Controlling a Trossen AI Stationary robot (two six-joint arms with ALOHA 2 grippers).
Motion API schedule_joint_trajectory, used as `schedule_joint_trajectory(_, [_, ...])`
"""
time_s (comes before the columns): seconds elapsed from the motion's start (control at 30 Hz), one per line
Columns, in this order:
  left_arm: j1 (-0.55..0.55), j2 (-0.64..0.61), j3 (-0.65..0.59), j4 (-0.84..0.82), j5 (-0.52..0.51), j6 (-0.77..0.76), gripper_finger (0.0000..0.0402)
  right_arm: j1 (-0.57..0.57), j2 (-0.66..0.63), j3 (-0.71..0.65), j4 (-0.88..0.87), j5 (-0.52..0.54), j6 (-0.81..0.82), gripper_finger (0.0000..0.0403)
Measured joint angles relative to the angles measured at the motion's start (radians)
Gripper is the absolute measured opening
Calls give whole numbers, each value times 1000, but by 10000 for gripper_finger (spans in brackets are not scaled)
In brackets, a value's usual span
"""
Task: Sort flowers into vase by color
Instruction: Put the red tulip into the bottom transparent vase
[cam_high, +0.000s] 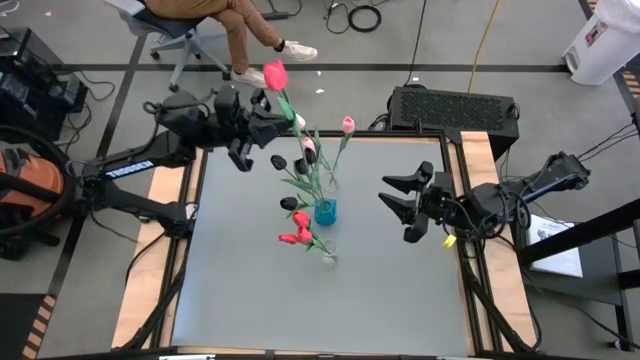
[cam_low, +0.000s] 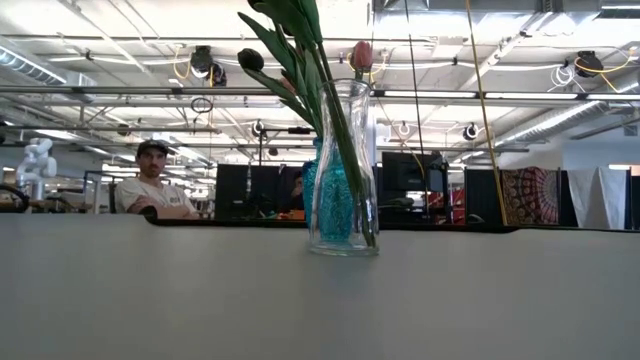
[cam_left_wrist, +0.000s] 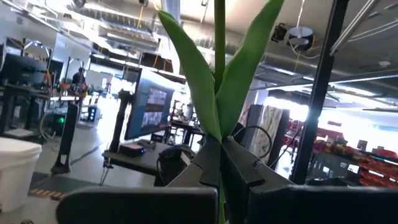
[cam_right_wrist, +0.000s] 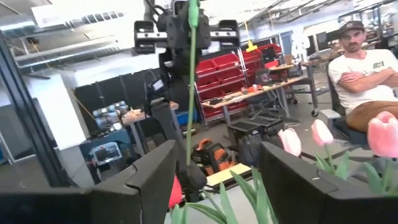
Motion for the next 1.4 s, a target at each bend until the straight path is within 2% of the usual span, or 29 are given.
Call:
schedule_joint_trajectory(0.33, [-77,84,0,1,-45,0,4,0,0,0,8,-26,0,219])
schedule_joint_trajectory(0.47, [-108,118,0,3,-70,0,4,0,0,0,8,-71,3,219])
schedule_joint_trajectory(0.7, [-151,179,0,99,-97,-8,4,0,0,0,8,-77,39,219])
schedule_joint_trajectory(0.87, [-176,213,0,105,-121,-9,4,0,0,0,9,-102,56,219])
schedule_joint_trajectory(1.2, [-236,270,0,111,-164,-9,4,0,0,0,8,-102,57,219])
schedule_joint_trajectory(1.4, [-260,308,0,184,-185,-10,4,0,0,0,8,-102,56,219])
